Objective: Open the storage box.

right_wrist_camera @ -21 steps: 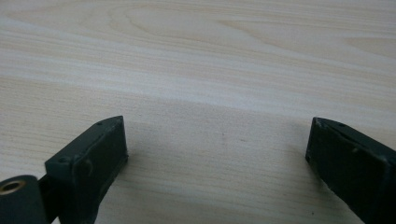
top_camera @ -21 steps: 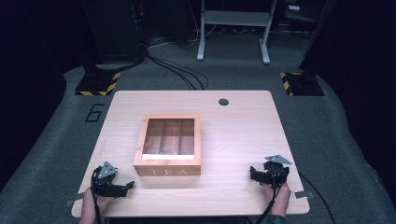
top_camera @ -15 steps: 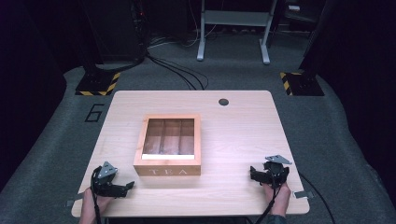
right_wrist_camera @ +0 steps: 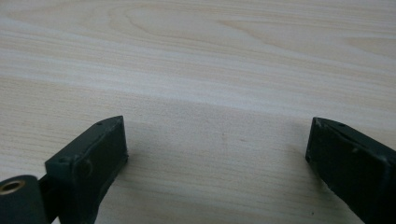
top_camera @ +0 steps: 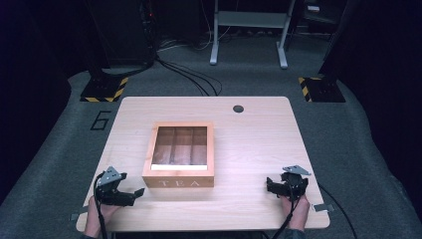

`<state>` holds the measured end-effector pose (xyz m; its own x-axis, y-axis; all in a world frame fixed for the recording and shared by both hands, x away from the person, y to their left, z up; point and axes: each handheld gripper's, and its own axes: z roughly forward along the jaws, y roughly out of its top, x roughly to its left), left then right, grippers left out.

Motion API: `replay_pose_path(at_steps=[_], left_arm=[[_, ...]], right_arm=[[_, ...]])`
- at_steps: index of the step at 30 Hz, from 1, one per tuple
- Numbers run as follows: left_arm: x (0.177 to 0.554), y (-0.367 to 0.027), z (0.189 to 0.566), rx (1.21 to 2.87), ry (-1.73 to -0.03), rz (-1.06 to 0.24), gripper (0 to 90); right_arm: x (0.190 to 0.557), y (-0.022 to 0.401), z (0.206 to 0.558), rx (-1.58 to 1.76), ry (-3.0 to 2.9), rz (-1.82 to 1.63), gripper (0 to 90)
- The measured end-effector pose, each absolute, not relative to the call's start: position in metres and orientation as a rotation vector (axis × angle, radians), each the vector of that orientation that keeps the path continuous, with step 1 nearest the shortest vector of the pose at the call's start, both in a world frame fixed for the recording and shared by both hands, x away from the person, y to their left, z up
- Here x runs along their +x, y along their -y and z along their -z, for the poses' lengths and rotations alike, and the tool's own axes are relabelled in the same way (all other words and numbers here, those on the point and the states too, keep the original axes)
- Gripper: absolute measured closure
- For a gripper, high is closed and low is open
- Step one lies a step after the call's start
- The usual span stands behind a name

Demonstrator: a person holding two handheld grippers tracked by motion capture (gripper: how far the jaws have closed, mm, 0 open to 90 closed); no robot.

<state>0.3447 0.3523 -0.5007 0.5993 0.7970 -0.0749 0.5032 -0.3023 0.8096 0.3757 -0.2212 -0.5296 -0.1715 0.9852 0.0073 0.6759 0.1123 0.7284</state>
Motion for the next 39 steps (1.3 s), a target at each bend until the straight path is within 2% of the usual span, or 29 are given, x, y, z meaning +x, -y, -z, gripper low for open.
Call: replay_pose_path(at_steps=[9,18,26,39], left_arm=[[0.355,-0.335,0.493,1.978,-0.960,-0.445,2.8],[0.365,-0.325,0.490,1.983,-0.915,-0.441,9.8],[0.367,-0.321,0.491,1.982,-0.861,-0.420,21.0],[0.363,-0.323,0.488,1.970,-0.831,-0.459,26.9]], right_arm=[[0.376,0.221,0.530,1.610,-1.907,-0.831,4.7],[0.376,0.221,0.529,1.613,-1.907,-0.830,5.0],[0.375,0.221,0.529,1.619,-1.904,-0.831,5.1],[0.375,0.221,0.529,1.618,-1.905,-0.831,5.2]])
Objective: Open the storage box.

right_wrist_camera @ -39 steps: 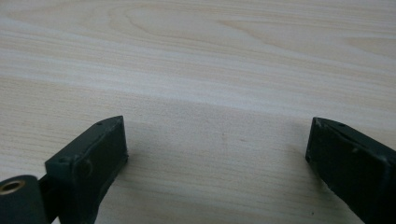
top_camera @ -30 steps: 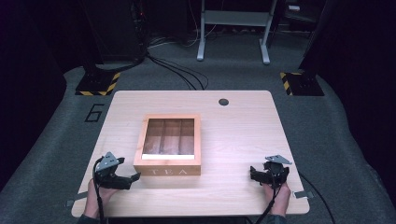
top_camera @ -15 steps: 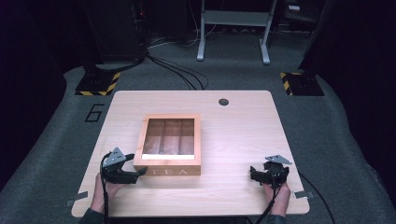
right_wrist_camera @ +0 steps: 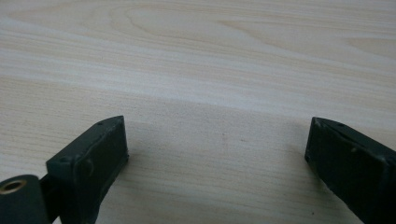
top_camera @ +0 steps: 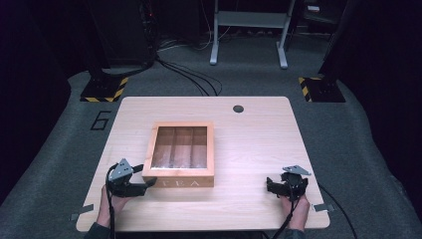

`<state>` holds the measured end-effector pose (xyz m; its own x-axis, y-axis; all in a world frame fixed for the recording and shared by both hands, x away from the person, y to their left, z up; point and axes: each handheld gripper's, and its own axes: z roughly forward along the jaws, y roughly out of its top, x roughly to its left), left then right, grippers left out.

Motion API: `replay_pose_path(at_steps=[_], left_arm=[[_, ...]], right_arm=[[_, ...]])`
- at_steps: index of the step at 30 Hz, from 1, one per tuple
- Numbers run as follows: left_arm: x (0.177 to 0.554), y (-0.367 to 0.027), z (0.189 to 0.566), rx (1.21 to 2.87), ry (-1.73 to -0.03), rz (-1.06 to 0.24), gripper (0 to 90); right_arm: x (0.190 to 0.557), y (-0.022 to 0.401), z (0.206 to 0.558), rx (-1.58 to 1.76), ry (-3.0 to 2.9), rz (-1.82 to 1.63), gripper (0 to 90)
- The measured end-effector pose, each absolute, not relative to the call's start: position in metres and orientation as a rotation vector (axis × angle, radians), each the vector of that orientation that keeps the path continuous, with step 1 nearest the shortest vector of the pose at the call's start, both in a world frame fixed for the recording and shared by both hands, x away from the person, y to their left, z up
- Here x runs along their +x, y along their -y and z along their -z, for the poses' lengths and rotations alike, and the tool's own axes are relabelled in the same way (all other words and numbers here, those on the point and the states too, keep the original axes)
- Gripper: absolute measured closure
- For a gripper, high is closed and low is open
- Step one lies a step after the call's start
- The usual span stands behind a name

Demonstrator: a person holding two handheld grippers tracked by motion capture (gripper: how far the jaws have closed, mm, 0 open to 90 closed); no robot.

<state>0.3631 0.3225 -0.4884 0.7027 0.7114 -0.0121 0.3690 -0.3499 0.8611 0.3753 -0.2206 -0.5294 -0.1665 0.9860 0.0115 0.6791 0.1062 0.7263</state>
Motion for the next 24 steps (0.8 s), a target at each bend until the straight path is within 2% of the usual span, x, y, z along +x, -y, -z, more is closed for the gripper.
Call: replay_pose_path(at_steps=[24], left_arm=[[0.3656,-0.3220,0.4791,1.942,-0.827,-0.478,28.1]], right_arm=[[0.3752,0.2205,0.5293,1.617,-1.904,-0.830,5.3]])
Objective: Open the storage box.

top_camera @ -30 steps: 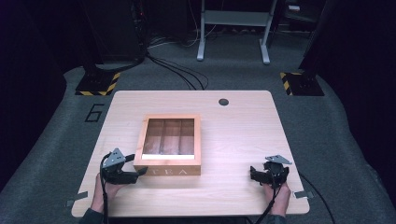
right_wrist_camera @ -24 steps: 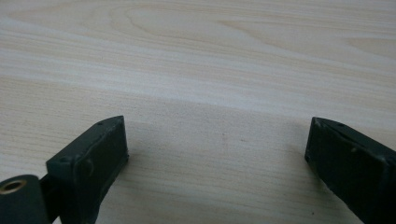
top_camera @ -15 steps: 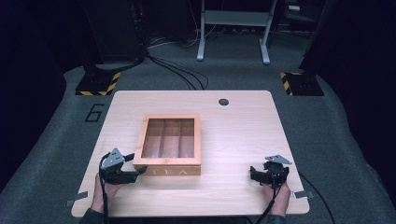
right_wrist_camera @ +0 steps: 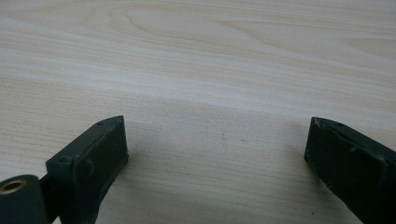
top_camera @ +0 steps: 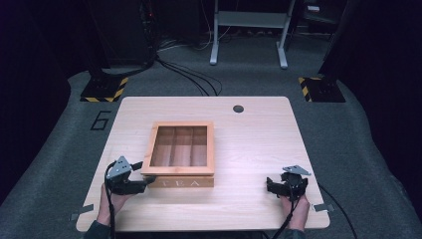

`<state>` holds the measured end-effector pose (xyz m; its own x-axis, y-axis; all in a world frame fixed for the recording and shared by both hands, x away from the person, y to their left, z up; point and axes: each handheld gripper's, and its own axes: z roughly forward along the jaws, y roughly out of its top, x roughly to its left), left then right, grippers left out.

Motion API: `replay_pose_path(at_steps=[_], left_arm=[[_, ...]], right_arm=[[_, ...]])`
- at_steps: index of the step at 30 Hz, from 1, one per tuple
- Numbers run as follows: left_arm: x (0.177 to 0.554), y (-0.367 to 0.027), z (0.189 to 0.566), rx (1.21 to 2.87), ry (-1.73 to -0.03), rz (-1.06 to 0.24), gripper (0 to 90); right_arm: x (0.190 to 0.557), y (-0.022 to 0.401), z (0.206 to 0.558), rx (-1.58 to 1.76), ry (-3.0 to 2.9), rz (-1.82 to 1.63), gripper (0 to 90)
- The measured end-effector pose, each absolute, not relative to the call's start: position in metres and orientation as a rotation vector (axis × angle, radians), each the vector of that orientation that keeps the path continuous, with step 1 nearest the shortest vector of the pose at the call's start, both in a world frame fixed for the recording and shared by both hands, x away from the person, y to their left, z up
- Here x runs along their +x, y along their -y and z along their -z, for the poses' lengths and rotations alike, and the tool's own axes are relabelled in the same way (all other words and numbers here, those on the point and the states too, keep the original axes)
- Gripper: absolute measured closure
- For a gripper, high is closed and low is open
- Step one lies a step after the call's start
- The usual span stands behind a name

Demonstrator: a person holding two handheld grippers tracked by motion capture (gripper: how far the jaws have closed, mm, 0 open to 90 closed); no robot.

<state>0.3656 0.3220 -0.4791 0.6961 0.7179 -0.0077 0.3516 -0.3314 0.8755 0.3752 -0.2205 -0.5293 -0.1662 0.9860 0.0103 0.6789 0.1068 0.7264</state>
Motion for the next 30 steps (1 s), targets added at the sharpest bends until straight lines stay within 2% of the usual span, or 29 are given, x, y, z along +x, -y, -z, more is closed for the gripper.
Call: replay_pose_path(at_steps=[9,11,30], left_arm=[[0.368,-0.317,0.477,1.950,-0.826,-0.526,28.9],[0.367,-0.316,0.475,1.950,-0.830,-0.591,31.5],[0.377,-0.309,0.465,1.911,-0.827,-0.690,29.7]], right_arm=[[0.375,0.220,0.529,1.617,-1.902,-0.826,5.5],[0.375,0.220,0.529,1.617,-1.902,-0.826,5.5],[0.375,0.220,0.529,1.616,-1.903,-0.829,5.6]])
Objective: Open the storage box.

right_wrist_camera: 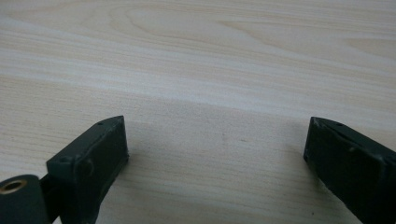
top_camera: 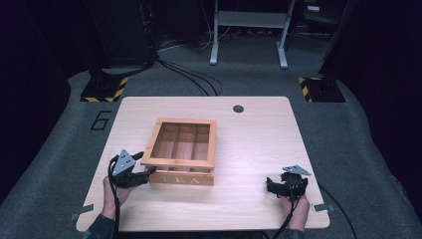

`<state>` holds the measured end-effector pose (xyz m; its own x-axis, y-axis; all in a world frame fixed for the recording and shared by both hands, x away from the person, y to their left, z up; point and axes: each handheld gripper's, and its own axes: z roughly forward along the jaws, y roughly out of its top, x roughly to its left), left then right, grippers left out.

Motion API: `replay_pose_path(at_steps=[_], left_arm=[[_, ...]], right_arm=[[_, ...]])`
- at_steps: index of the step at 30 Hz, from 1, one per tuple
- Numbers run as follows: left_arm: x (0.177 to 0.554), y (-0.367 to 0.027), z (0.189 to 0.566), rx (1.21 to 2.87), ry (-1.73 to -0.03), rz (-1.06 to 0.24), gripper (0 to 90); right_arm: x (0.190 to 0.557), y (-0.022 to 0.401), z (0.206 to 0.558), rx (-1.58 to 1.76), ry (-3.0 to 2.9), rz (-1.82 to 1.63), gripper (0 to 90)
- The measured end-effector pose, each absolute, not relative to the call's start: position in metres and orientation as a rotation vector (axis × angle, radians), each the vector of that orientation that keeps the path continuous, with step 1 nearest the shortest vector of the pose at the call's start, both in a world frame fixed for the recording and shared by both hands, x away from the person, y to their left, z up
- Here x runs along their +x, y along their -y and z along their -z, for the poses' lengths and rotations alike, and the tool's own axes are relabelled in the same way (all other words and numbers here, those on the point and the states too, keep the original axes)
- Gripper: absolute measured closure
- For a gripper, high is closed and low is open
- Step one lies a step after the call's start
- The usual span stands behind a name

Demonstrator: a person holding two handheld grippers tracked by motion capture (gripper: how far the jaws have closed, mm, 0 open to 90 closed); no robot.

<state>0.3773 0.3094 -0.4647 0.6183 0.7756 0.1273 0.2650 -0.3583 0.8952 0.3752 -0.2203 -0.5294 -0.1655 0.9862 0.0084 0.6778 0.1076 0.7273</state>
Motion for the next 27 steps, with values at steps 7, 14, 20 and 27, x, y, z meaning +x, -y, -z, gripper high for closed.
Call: replay_pose_path(at_steps=[7,14,20,27], left_arm=[[0.385,-0.307,0.458,1.887,-0.822,-0.720,29.4],[0.395,-0.309,0.445,1.866,-0.812,-0.721,29.6],[0.405,-0.310,0.433,1.860,-0.779,-0.731,29.3],[0.419,-0.308,0.415,1.871,-0.739,-0.715,28.9]], right_arm=[[0.375,0.221,0.529,1.618,-1.904,-0.833,5.9],[0.375,0.221,0.529,1.615,-1.906,-0.832,6.0],[0.375,0.221,0.529,1.615,-1.906,-0.833,6.0],[0.375,0.221,0.529,1.615,-1.906,-0.833,6.0]])
